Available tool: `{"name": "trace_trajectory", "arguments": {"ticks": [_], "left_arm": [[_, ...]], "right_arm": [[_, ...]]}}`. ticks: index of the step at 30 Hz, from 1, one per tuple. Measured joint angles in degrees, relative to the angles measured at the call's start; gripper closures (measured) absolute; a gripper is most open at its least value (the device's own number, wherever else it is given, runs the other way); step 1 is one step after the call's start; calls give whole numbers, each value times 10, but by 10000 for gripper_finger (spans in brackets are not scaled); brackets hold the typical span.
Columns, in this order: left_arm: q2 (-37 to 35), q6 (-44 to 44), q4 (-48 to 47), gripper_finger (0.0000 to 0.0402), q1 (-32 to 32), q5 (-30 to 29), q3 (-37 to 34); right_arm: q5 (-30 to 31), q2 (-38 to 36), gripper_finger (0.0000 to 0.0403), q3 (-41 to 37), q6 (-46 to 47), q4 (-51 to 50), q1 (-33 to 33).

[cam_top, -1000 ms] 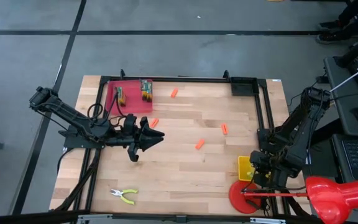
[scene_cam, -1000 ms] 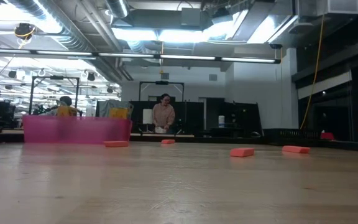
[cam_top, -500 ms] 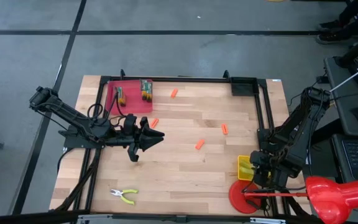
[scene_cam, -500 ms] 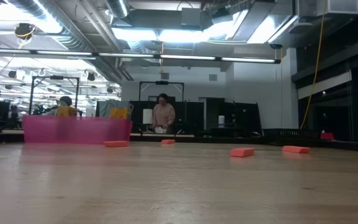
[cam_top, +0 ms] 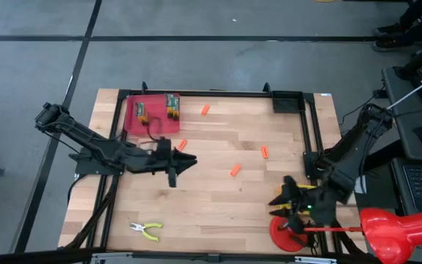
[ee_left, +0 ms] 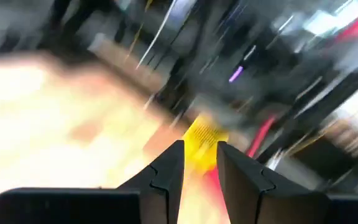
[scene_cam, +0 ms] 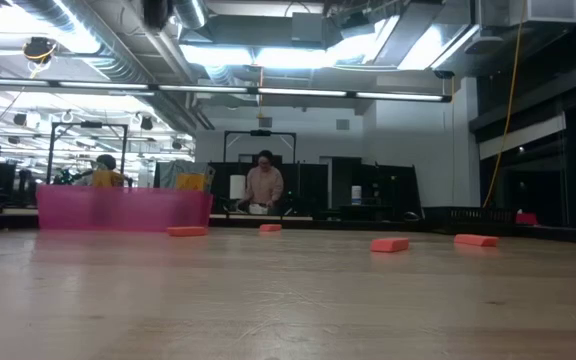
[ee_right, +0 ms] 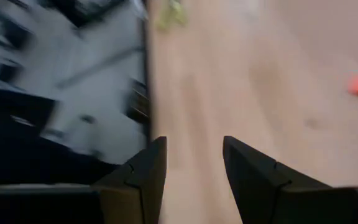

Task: Pick & Place School Supplies
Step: Put the green hole puncher into the yellow bin

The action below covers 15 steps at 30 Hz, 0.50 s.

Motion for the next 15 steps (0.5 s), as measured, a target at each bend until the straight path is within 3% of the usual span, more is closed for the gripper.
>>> {"name": "trace_trajectory", "arguments": {"ticks": [6, 11, 13, 15], "left_arm": [[28, -140, -302, 311, -67, 172, 40], [80, -189, -391, 311, -178, 285, 92], [110, -205, -442, 311, -223, 294, 109], [144, -227, -485, 311, -260, 267, 121]], "right_arm": [[-31, 0, 241, 0, -3, 132, -12], [-20, 0, 241, 0, 38, 152, 2], [-2, 0, 241, 0, 39, 160, 6], [20, 0, 241, 0, 37, 169, 6]]}}
